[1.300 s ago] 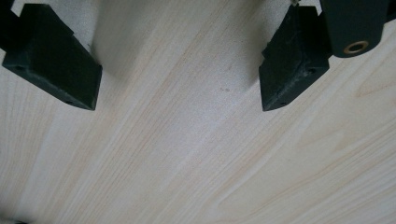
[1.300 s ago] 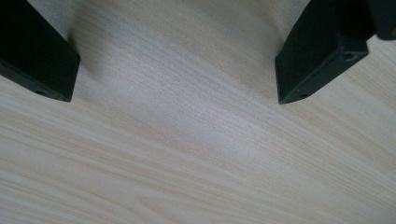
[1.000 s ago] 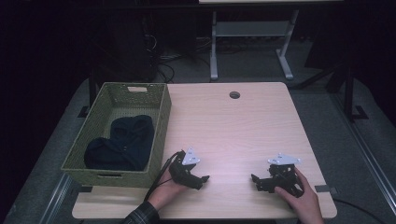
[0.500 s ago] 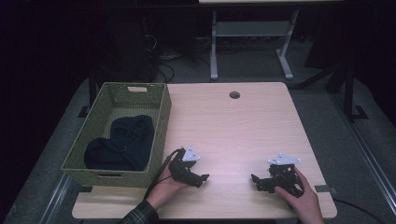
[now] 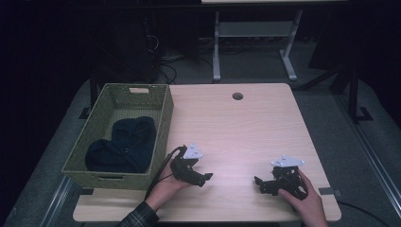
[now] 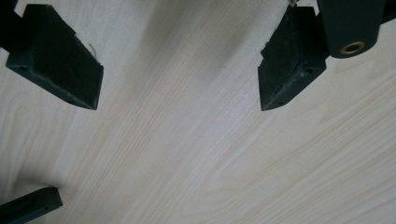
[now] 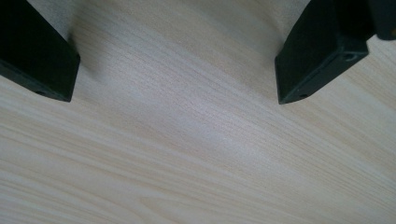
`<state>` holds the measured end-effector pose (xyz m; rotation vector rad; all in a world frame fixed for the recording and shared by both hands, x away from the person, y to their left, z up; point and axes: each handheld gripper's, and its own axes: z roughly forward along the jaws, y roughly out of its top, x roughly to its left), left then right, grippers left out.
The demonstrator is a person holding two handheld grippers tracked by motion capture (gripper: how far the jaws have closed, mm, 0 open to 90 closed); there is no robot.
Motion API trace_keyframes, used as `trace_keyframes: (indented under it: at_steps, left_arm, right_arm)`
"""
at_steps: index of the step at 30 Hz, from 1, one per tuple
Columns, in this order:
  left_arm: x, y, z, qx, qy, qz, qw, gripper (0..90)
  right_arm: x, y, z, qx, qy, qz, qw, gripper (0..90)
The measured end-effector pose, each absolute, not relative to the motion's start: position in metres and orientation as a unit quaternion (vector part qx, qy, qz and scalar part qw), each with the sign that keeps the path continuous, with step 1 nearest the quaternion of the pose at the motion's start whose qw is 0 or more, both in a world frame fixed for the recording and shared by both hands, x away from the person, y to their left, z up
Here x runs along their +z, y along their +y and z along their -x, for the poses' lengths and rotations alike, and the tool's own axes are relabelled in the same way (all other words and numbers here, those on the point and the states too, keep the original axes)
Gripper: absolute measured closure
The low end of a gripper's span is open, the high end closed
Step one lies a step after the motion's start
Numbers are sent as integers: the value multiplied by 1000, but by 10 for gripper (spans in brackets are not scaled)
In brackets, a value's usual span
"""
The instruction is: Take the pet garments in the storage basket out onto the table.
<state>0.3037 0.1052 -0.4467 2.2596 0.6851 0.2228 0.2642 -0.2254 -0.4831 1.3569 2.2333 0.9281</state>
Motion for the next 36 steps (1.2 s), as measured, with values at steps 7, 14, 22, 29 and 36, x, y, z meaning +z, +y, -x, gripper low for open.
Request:
trace_keyframes:
  at_steps: [7,14,22,29,36]
  left_arm:
    - [-441,105,-305,87,265,-884,375,138]
    - [-433,106,-308,74,267,-880,385,138]
    - [-422,106,-309,68,263,-880,389,140]
    - [-412,106,-310,69,260,-880,391,141]
    - [-402,108,-313,72,261,-878,395,141]
  right_arm:
    - [-483,-225,-264,329,791,-482,183,0]
    - [-483,-225,-264,329,791,-482,183,0]
    - [-483,-225,-264,329,791,-482,183,0]
    - [-483,-225,-264,329,791,-482,183,0]
    - [-483,-225,-264,329,791,-482,183,0]
